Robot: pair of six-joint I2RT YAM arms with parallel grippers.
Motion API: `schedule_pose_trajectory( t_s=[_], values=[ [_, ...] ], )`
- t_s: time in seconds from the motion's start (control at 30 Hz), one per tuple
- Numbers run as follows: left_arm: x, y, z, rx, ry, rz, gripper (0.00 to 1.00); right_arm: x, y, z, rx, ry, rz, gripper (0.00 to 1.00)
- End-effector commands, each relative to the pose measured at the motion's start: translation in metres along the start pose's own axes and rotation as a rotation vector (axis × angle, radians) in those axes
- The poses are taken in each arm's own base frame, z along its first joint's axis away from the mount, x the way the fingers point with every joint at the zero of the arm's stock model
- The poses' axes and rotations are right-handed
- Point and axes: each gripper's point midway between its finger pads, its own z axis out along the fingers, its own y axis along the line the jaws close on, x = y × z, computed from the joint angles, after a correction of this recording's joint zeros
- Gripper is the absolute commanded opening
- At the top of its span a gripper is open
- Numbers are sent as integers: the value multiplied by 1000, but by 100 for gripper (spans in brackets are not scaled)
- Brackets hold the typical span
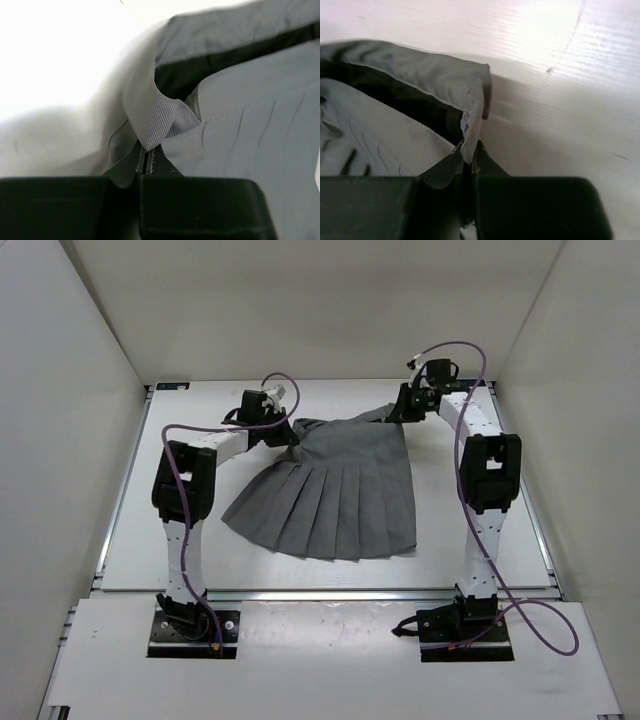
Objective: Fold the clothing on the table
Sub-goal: Fold the skirt
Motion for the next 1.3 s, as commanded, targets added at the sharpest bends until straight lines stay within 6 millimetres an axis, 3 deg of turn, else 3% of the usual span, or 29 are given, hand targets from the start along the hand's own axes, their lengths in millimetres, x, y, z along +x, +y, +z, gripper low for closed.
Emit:
schedule_pose_trajectory(
  t_s=[0.0, 0.03, 0.1, 0.17, 0.2, 0.27, 0.43, 0.5, 0.53, 0.6, 0.63, 0.7, 0.73, 0.8, 0.83, 0.9, 0.93, 0.97, 1.0, 1.03, 1.07, 1.1, 1.13, 1.17, 1.2, 1.23, 1.27],
  values=[
    [-32, -4, -57, -82, -107, 68, 0, -65, 23, -72, 38, -188, -95, 0],
    [-26, -1, -65, -101, -101, 69, 0, -71, 26, -82, 42, -213, -105, 0],
    [-24, -7, -78, -115, -114, 95, 0, -66, 31, -86, 38, -205, -117, 0],
    [-11, 0, -84, -144, -96, 92, 0, -56, 35, -88, 27, -190, -116, 0],
    [-14, -2, -89, -143, -112, 94, 0, -54, 37, -90, 18, -190, -119, 0],
    [2, 5, -89, -164, -93, 80, 0, -28, 32, -76, 15, -135, -100, 0],
    [9, 15, -73, -174, -78, 60, 0, -8, 29, -48, -1, -70, -89, 0],
    [-8, 11, -66, -161, -99, 61, 0, -31, 30, -49, -10, -105, -96, 0],
    [-5, 16, -57, -168, -80, 58, 0, -31, 28, -43, -15, -89, -85, 0],
    [-46, 0, -52, -144, -141, 90, 0, -70, 38, -56, -23, -180, -125, 0],
    [-51, -1, -47, -147, -136, 98, 0, -80, 32, -62, -21, -206, -119, 0],
    [-103, -29, -57, -124, -228, 152, 0, -123, 45, -99, -34, -326, -131, 0],
    [-114, -34, -63, -135, -251, 160, 0, -137, 47, -118, -34, -368, -142, 0],
    [-155, -71, -91, -116, -352, 228, 0, -177, 79, -178, -36, -517, -224, 0],
    [-176, -87, -115, -128, -414, 279, 0, -187, 89, -199, -32, -567, -250, 0],
    [-194, -112, -148, -159, -487, 328, 0, -198, 115, -259, -1, -677, -316, 0],
    [-204, -125, -174, -166, -534, 346, 0, -195, 108, -271, 22, -684, -310, 0],
    [-207, -143, -196, -144, -566, 360, 0, -194, 118, -299, 24, -724, -328, 0],
    [-206, -153, -219, -155, -599, 375, 0, -181, 124, -312, 25, -723, -338, 0],
    [-191, -152, -217, -163, -570, 385, 0, -162, 122, -314, 46, -700, -341, 0],
    [-175, -154, -226, -175, -570, 395, 0, -137, 108, -292, 69, -631, -328, 0],
    [-163, -152, -228, -185, -562, 397, 0, -123, 118, -305, 87, -645, -345, 0],
    [-139, -150, -233, -178, -546, 404, 0, -93, 102, -295, 125, -604, -323, 0],
    [-109, -141, -235, -177, -508, 402, 0, -57, 96, -265, 113, -526, -302, 0],
    [-99, -143, -250, -163, -522, 393, 0, -46, 105, -275, 99, -558, -315, 0],
    [-60, -123, -235, -178, -440, 373, 0, -7, 102, -264, 77, -509, -285, 0],
    [-22, -107, -236, -188, -394, 348, 0, 32, 87, -239, 78, -435, -233, 0]
  ],
)
